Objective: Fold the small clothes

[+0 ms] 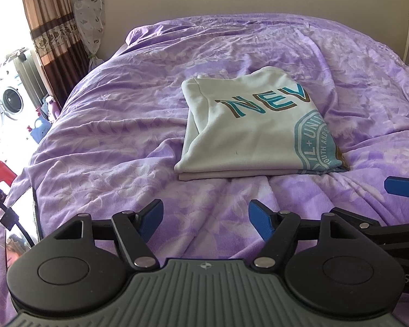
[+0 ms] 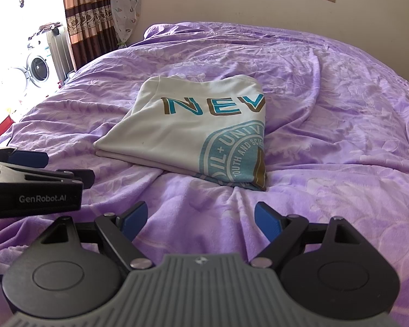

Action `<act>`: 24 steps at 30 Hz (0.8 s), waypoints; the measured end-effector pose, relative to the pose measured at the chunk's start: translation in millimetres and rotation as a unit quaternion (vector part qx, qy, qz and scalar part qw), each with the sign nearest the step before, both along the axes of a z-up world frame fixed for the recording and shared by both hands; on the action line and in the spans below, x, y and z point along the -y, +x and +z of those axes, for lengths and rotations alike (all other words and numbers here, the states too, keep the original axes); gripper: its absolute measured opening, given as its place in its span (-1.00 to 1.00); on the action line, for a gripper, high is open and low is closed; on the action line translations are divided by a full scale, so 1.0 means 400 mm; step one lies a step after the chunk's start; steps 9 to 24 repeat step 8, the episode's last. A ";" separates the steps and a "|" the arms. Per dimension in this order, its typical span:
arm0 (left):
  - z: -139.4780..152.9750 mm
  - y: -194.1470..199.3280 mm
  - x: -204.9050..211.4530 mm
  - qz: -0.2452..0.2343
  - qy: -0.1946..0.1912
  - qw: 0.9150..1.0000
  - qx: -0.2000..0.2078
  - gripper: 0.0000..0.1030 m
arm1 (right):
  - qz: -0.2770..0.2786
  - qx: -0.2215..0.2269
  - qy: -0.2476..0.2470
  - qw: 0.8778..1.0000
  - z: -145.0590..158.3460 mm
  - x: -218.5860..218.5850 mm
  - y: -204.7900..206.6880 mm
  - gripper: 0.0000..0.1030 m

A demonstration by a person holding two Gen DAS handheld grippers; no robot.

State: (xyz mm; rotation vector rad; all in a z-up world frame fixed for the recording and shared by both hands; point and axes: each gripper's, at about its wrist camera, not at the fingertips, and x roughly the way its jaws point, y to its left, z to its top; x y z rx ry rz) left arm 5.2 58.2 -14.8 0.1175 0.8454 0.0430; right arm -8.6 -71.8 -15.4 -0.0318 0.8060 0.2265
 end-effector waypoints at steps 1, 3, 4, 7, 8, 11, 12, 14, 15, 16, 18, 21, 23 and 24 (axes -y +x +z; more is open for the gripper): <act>0.000 0.000 -0.001 0.000 0.001 1.000 0.000 0.62 | 0.000 0.000 0.000 1.000 0.000 0.000 0.000 0.58; 0.000 0.000 0.000 -0.001 0.001 1.000 0.000 0.62 | 0.000 0.000 0.000 1.000 0.000 0.000 0.000 0.58; 0.000 0.000 0.001 -0.003 0.002 1.000 0.000 0.62 | 0.000 0.000 0.000 1.000 0.000 -0.001 -0.001 0.58; 0.001 -0.001 0.002 -0.006 0.003 1.000 0.002 0.62 | 0.000 0.000 0.000 1.000 0.000 -0.001 0.000 0.58; 0.000 -0.001 0.003 -0.007 0.005 1.000 0.003 0.62 | 0.000 0.000 0.000 1.000 0.001 -0.001 -0.001 0.58; 0.000 -0.001 0.003 -0.007 0.005 1.000 0.003 0.62 | 0.000 0.000 0.000 1.000 0.001 -0.001 -0.001 0.58; 0.000 -0.001 0.003 -0.007 0.005 1.000 0.003 0.62 | 0.000 0.000 0.000 1.000 0.001 -0.001 -0.001 0.58; 0.000 -0.001 0.003 -0.007 0.005 1.000 0.003 0.62 | 0.000 0.000 0.000 1.000 0.001 -0.001 -0.001 0.58; 0.000 -0.001 0.003 -0.007 0.005 1.000 0.003 0.62 | 0.000 0.000 0.000 1.000 0.001 -0.001 -0.001 0.58; 0.000 -0.001 0.003 -0.007 0.005 1.000 0.003 0.62 | 0.000 0.000 0.000 1.000 0.001 -0.001 -0.001 0.58; 0.000 -0.001 0.003 -0.007 0.005 1.000 0.003 0.62 | 0.000 0.000 0.000 1.000 0.001 -0.001 -0.001 0.58; 0.000 -0.001 0.003 -0.007 0.005 1.000 0.003 0.62 | 0.000 0.000 0.000 1.000 0.001 -0.001 -0.001 0.58; 0.000 -0.001 0.003 -0.007 0.005 1.000 0.003 0.62 | 0.000 0.000 0.000 1.000 0.001 -0.001 -0.001 0.58; 0.000 -0.001 0.003 -0.007 0.005 1.000 0.003 0.62 | 0.000 0.000 0.000 1.000 0.001 -0.001 -0.001 0.58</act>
